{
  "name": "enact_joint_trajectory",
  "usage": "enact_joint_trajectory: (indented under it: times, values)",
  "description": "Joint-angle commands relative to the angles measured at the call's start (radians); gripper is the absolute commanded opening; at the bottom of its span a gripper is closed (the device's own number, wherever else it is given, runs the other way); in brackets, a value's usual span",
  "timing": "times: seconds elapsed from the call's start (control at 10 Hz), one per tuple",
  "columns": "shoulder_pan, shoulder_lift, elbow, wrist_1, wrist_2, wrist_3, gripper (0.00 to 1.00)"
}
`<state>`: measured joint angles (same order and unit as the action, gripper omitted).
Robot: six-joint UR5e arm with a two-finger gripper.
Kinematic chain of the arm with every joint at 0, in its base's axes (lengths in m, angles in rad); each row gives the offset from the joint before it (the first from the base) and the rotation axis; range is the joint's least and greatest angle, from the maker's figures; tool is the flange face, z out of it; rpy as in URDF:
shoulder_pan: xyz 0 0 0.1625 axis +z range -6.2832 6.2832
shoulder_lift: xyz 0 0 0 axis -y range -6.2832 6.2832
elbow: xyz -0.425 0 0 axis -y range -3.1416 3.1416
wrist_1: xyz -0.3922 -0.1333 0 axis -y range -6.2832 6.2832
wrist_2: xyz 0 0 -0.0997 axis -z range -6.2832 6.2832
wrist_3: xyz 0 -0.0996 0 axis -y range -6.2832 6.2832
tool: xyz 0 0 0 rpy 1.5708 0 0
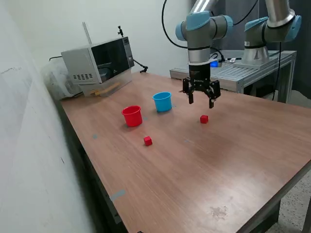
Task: Place red objects in the red bin, and blue objects in the blue bin.
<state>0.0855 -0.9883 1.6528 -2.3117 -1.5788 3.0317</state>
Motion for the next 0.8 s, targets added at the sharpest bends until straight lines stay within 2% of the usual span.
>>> enact_joint_trajectory:
  times: [0.0,0.2,0.4,0.7]
  values:
    - [-0.03,0.011,0.008,-0.008,-0.001,-0.031,1.0]
    - [-0.021,0.005,0.057,-0.012,0.0,-0.06,1.0]
    - [0.022,0.0,0.082,-0.012,0.0,-0.077,1.0]
    - [0.022,-0.001,0.094,-0.018,0.003,-0.148,1.0]
